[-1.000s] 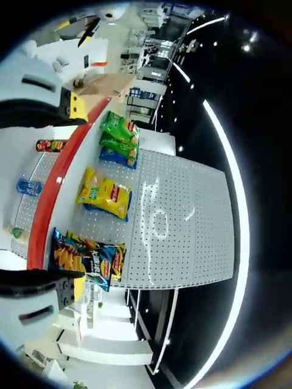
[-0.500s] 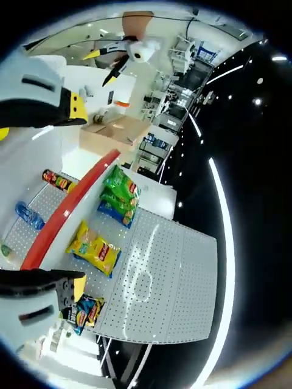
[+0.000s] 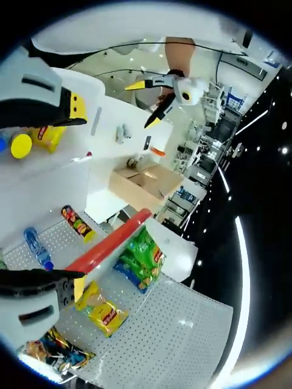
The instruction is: Place the items from the shopping basket onto the snack and drink counter
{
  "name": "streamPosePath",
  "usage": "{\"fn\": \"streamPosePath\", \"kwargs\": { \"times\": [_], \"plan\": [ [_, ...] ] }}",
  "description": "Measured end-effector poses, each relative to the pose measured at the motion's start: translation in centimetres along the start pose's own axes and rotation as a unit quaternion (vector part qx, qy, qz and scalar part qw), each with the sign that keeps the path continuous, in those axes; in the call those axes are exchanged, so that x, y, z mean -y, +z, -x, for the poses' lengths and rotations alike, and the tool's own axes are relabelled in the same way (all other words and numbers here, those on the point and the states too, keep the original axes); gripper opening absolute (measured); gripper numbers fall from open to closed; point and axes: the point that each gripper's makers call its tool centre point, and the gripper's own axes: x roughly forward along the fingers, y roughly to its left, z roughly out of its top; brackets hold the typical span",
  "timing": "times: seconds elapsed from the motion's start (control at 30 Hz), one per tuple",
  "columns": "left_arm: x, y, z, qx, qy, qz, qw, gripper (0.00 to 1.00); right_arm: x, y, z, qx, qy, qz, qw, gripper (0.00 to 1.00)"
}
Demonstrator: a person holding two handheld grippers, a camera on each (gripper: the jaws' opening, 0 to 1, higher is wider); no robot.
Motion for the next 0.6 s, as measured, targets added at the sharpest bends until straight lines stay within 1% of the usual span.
{"fn": "streamPosePath", "kwargs": {
  "times": [0.07, 0.1, 0.13, 0.2, 0.23, 0.3, 0.37, 0.43, 0.47, 0.57, 0.6],
  "plan": [
    [0.0, -0.3, 0.1, -0.003, 0.002, 0.002, 1.0, 0.8, -1.6, -0.7, -1.1, -0.003, 0.02, -0.01, 0.9997, 0.97],
    [-0.1, -0.4, 0.2, -0.004, 0.003, 0.003, 1.0, 0.8, -2.1, -1.8, -1.7, -0.012, 0.034, -0.011, 0.9993, 0.97],
    [-0.1, -0.5, 0.2, -0.006, 0.005, 0.004, 1.0, 0.81, -2.5, -2.3, -2.1, -0.015, 0.039, -0.01, 0.9991, 0.97],
    [-0.2, -0.7, 0.4, -0.008, 0.009, 0.005, 0.9999, 0.81, -5.1, -3.9, -3.1, -0.031, 0.072, -0.016, 0.9968, 0.97],
    [-0.2, -0.7, 0.5, -0.008, 0.01, 0.006, 0.9999, 0.81, -6.2, -4.6, -3.5, -0.038, 0.083, -0.012, 0.9957, 0.97],
    [-0.2, -0.9, 0.6, -0.01, 0.012, 0.005, 0.9999, 0.81, -7.6, -5.6, -4.3, -0.047, 0.086, -0.009, 0.9952, 0.97],
    [-0.2, -1.0, 0.7, -0.013, 0.016, 0.005, 0.9998, 0.8, -8.2, -6.7, -4.9, -0.059, 0.072, -0.007, 0.9957, 0.97],
    [-0.2, -1.1, 0.9, -0.014, 0.019, 0.006, 0.9997, 0.8, -9.6, -7.9, -5.3, -0.065, 0.079, -0.019, 0.9946, 0.97],
    [-0.3, -1.1, 1.0, -0.014, 0.02, 0.007, 0.9997, 0.8, -10.4, -8.8, -5.5, -0.075, 0.081, -0.029, 0.9935, 0.97],
    [-0.4, -1.3, 1.2, -0.016, 0.024, 0.008, 0.9995, 0.8, -12.6, -10.4, -6.2, -0.089, 0.096, -0.036, 0.9907, 0.97],
    [-0.5, -1.4, 1.2, -0.017, 0.026, 0.009, 0.9995, 0.8, -13.7, -11.1, -6.4, -0.099, 0.11, -0.049, 0.9878, 0.97]
  ]
}}
